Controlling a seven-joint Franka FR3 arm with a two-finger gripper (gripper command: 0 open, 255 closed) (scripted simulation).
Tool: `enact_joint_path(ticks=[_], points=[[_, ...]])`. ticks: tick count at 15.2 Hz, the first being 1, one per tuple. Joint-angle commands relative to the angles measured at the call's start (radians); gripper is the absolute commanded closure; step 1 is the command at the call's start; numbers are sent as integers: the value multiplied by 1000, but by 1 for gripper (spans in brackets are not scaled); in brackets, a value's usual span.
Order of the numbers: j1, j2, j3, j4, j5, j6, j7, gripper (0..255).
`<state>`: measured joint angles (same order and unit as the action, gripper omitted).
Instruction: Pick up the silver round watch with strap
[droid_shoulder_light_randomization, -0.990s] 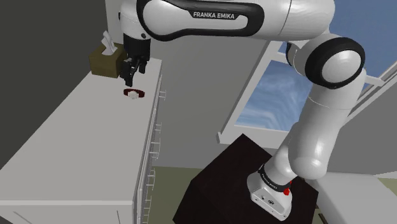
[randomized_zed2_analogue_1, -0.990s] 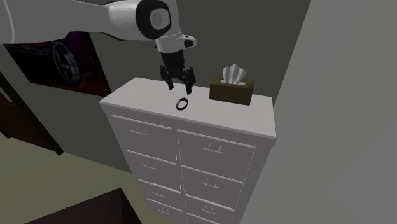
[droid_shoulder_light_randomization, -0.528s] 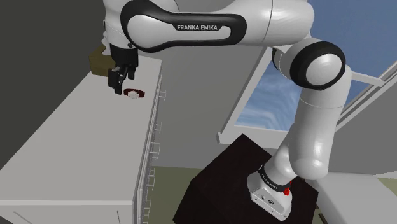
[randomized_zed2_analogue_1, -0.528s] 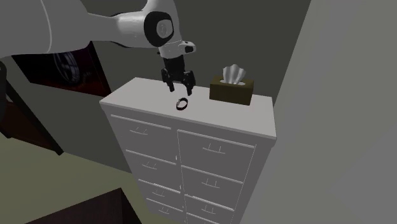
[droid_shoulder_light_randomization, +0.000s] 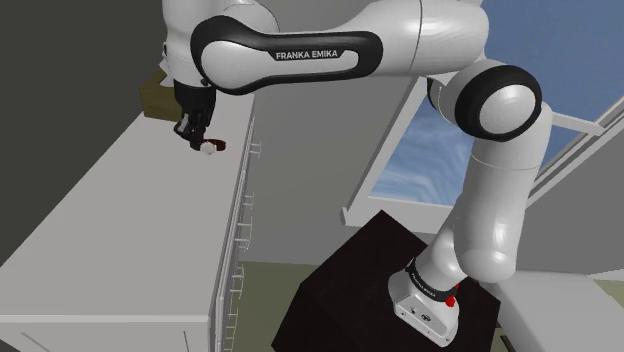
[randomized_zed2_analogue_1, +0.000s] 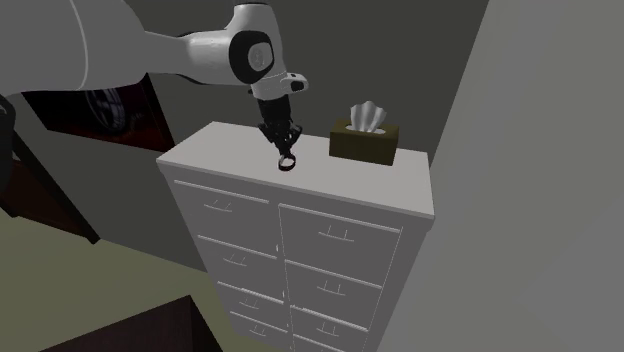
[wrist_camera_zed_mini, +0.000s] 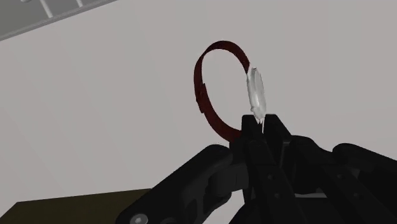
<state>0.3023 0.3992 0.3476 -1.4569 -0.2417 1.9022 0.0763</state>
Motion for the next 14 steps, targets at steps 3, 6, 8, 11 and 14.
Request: enact_joint_path(ticks=[3, 6, 8, 11, 14], points=[[0, 0, 0, 0, 0, 0, 0, 255], [-2, -4, 0, -5, 1, 2, -1, 255], [0, -6, 1, 18, 3, -23, -5, 255], [3, -7, 2, 58, 5, -63, -10, 255], [7, -5, 3, 100, 7, -103, -15, 255]])
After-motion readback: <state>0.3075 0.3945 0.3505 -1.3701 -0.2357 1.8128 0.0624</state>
